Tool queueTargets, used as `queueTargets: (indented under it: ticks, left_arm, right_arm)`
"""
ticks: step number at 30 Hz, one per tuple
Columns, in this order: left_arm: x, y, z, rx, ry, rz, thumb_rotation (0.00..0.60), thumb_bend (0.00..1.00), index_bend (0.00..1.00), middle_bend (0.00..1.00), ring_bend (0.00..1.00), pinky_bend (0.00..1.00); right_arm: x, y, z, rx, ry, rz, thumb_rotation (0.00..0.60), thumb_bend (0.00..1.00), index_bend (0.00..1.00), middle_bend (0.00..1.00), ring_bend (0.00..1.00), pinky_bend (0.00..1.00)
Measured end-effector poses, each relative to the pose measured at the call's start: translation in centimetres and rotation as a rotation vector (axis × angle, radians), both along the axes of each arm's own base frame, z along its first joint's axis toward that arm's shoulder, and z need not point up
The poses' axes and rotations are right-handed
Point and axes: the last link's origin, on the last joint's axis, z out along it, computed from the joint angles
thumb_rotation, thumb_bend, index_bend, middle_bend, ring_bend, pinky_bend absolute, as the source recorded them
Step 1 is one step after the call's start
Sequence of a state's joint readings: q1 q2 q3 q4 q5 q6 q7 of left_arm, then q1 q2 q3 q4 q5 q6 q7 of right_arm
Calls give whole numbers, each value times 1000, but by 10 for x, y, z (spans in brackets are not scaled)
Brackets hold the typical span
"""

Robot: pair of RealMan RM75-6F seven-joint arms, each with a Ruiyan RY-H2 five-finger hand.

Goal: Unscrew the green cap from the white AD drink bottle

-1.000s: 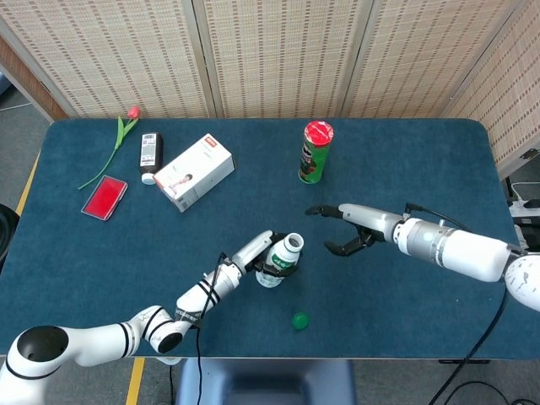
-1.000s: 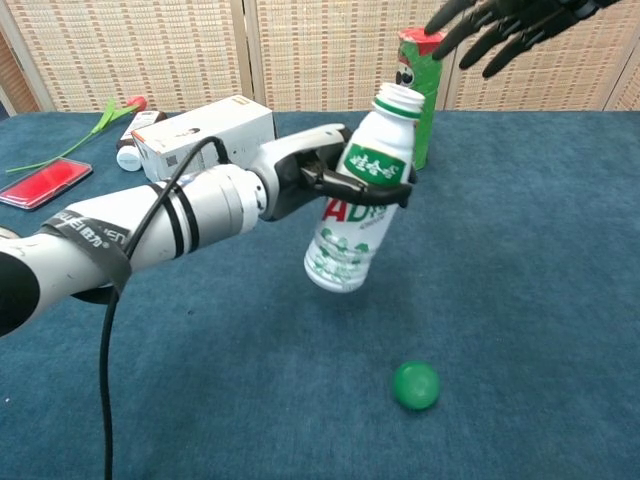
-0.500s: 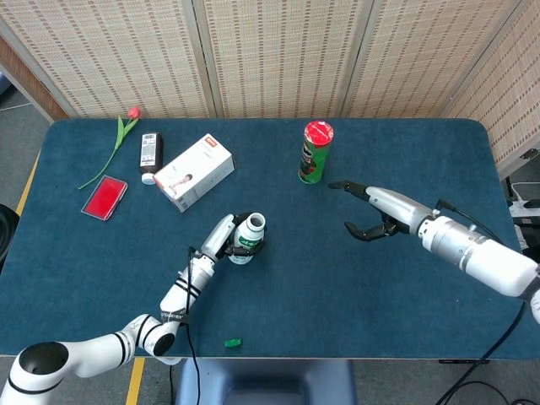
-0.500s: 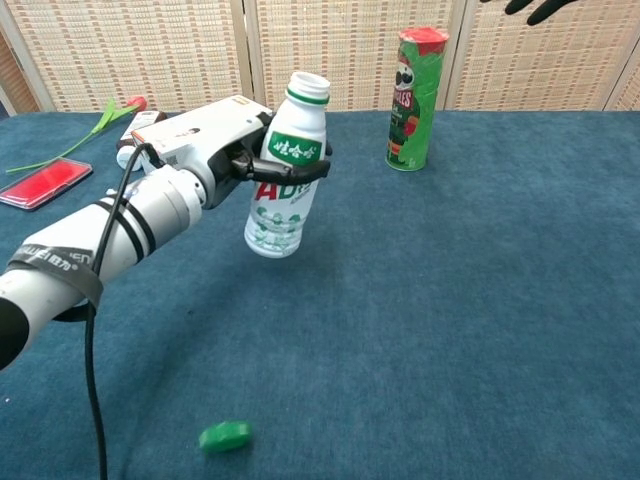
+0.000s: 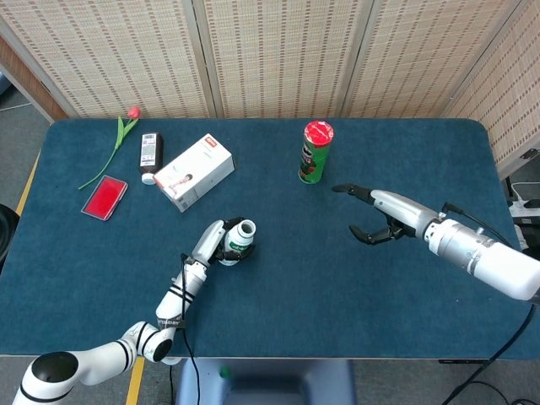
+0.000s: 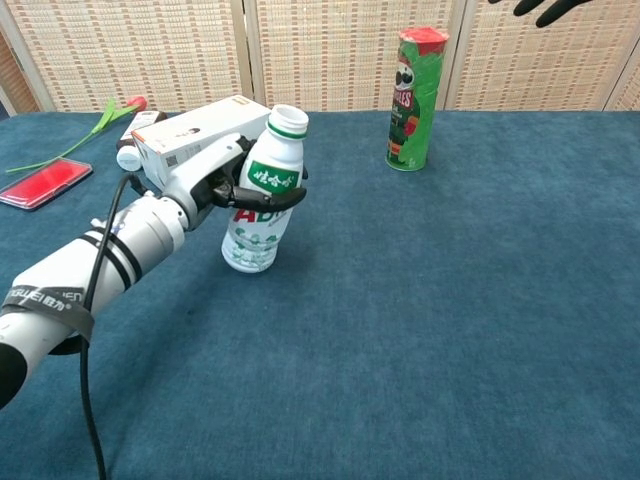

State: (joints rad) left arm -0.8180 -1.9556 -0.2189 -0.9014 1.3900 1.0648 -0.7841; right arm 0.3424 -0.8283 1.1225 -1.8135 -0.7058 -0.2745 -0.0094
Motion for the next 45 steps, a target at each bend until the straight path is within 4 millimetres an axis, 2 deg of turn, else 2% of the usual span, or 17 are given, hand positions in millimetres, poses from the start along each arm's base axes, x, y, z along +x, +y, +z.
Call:
queueTargets:
  ticks: [4,11,14,17,22,25,30,38,45]
  left_arm:
    - [-5,-2,-1,29,21,-19,600,718,624,668,391,417]
    - [-15,-8,-6,51,29,-11,600,706,603,633,368,397]
    - [-15,-10,-8,51,37,-20,600,689,537,574,350,389]
    - [-14,-12,-10,47,44,-37,600,658,401,476,311,376]
    - [-13,-14,-12,42,49,-55,600,563,101,311,240,343]
    - [-13,-14,-13,33,35,-51,600,511,9,251,197,317]
    - [-12,-13,-13,17,12,-43,600,455,0,183,161,297]
    - [-13,-13,-11,11,10,-50,600,453,0,175,153,291]
    - [-12,-14,-10,-1,-36,-31,600,426,0,164,96,238]
  right_arm:
    - [-1,0,1,2,3,-4,422,463,0,0,0,0]
    - [-2,1,2,5,-2,-7,423,462,0,0,0,0]
    - [-1,2,2,8,-3,-5,422,462,0,0,0,0]
    - [-1,3,3,7,-2,-5,422,462,0,0,0,0]
    - [-2,3,4,5,-1,-10,421,462,0,0,0,0]
    - [-2,3,5,4,-1,-12,423,462,0,0,0,0]
    - [-3,3,4,10,1,-15,422,462,0,0,0,0]
    - [-4,2,4,11,0,-17,421,462,0,0,0,0]
    - [-3,2,3,13,-1,-18,422,462,0,0,0,0]
